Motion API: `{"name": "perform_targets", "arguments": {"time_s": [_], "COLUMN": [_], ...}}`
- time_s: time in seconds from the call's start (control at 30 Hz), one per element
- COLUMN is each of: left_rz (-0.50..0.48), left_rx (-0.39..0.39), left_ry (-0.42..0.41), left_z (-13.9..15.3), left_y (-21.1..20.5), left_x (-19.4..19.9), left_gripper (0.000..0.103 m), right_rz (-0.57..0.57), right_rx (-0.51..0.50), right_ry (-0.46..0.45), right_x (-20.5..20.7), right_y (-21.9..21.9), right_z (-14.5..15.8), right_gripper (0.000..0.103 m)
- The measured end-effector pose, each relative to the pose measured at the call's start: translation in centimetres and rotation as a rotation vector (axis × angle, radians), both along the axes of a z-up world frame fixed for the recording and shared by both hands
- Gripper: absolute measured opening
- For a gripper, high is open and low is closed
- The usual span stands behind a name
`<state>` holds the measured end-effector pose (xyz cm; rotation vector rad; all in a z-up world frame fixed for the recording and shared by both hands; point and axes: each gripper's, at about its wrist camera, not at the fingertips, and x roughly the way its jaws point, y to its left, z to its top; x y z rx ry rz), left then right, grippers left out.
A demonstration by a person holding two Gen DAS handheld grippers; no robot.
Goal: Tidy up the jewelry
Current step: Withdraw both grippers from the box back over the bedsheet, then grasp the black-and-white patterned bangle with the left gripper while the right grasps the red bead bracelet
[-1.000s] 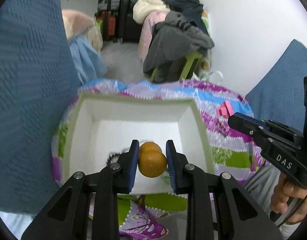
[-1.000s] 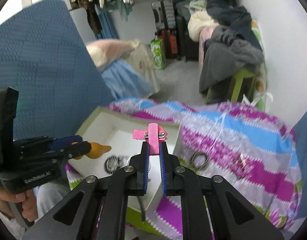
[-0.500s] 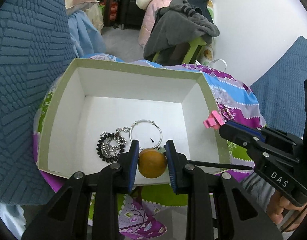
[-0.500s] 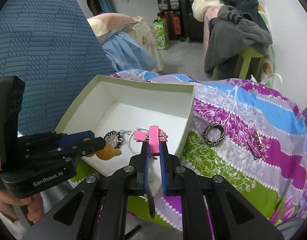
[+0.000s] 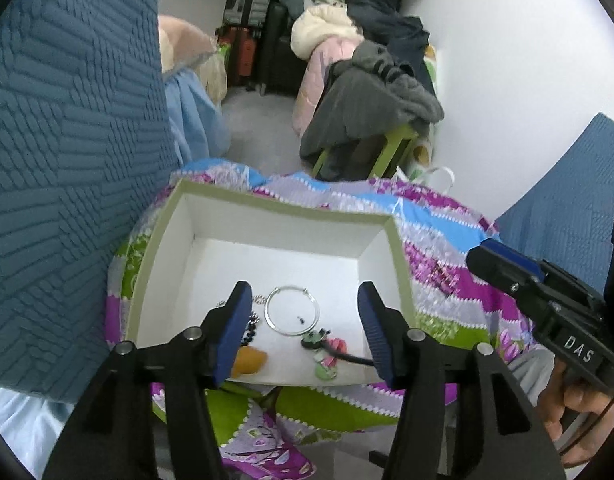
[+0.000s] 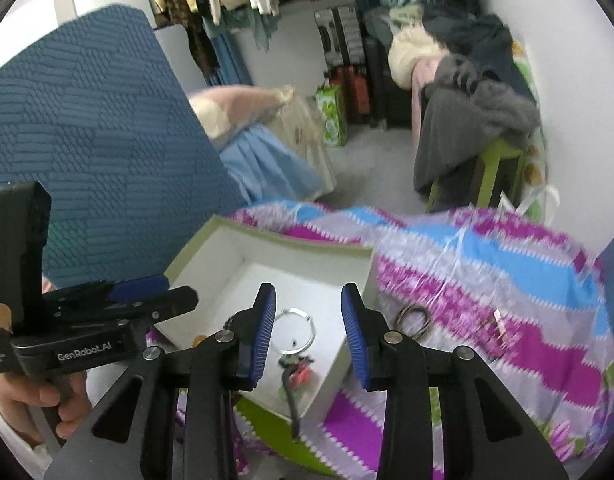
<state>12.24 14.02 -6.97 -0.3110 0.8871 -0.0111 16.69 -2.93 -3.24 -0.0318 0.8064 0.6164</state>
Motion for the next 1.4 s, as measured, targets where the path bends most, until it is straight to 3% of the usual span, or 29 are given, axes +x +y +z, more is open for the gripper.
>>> {"name": "perform_targets", "arguments": {"time_s": [0.33, 0.6, 0.77, 1.0, 1.13, 1.27, 1.4], "left_rz": [-0.021, -0.076, -0.132, -0.197, -0.224, -0.233, -0.212], "left_rx": [-0.022, -0.061, -0.099, -0.128, -0.094, -0.030, -0.039], "left_ry": [-0.106, -0.117, -0.088, 0.045, 0.142, 0.203, 0.266], "left_z": [3.2, 2.7, 1.0, -3.0, -4.8, -5.8, -7.3], "left_y": [-4.2, -9.1, -12.7, -16.5, -18.0, -19.4, -19.5], "left_x": [0.2, 1.6, 2.4, 5.5, 8.1, 10.3, 12.8], "left_gripper": [0.057, 0.057, 0.056, 0.044, 0.036, 0.036, 0.036], "right_rz": [-0.026, -0.066, -0.116, -0.112, -0.081, -0.051, -0.024], "right_rx": [0.028, 0.009, -0.002, -0.025, -0.052, -0.041, -0.089], "right_ry": [-0.119, -0.171, -0.122, -0.027, 0.010, 0.075, 0.117], "right_x": [-0.3, -0.2, 0.4, 1.7, 3.6, 6.5, 9.4], "right_y": [-5.1, -9.9, -13.6, -16.6, -17.1, -17.4, -17.1], "right_z": [3.6, 3.2, -0.1, -6.4, -9.7, -12.8, -15.2], "right_gripper": [0.032, 0.032, 0.032, 0.032, 0.032, 0.032, 0.031]}}
